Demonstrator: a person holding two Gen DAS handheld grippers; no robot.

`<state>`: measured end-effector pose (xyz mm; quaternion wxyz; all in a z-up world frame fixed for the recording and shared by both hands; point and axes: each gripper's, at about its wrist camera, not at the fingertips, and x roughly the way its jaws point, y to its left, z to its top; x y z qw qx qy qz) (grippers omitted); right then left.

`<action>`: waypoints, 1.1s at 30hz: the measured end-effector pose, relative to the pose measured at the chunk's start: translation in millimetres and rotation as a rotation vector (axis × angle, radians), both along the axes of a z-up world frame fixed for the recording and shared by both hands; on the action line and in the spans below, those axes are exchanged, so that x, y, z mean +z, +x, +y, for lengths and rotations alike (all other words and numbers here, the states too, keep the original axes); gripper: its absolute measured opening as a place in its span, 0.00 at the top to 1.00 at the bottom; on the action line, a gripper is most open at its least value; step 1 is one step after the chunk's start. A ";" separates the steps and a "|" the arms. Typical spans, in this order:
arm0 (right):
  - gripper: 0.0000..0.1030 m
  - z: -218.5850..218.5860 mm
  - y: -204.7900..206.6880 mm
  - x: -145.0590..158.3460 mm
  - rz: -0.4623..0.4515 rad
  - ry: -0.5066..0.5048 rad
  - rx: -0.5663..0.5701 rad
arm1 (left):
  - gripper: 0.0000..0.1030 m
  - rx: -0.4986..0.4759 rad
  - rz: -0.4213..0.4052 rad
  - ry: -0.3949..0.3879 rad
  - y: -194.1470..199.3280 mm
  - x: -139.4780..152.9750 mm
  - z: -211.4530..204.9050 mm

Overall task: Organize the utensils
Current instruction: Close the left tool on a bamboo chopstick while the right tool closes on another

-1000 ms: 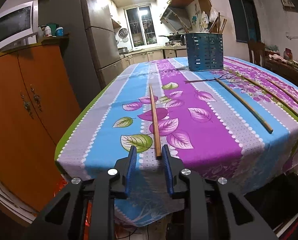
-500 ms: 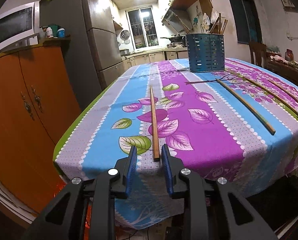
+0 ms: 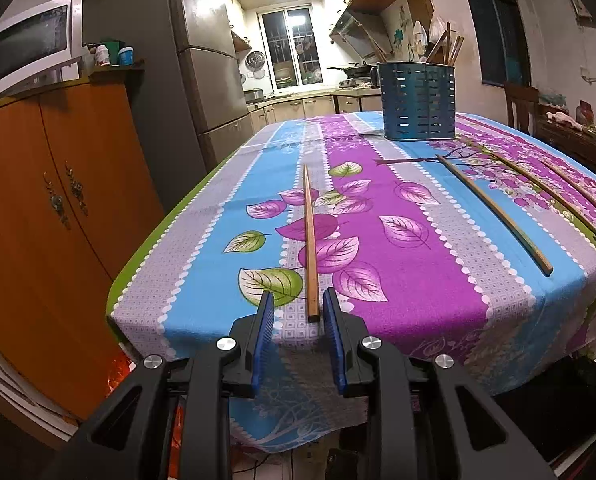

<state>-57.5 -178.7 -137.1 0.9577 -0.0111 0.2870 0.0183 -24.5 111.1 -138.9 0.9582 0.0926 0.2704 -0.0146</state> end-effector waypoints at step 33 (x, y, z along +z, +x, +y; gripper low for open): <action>0.93 2.4 -2.5 -2.9 -0.038 0.021 0.022 | 0.92 -0.027 0.001 0.001 -2.9 -0.3 -7.3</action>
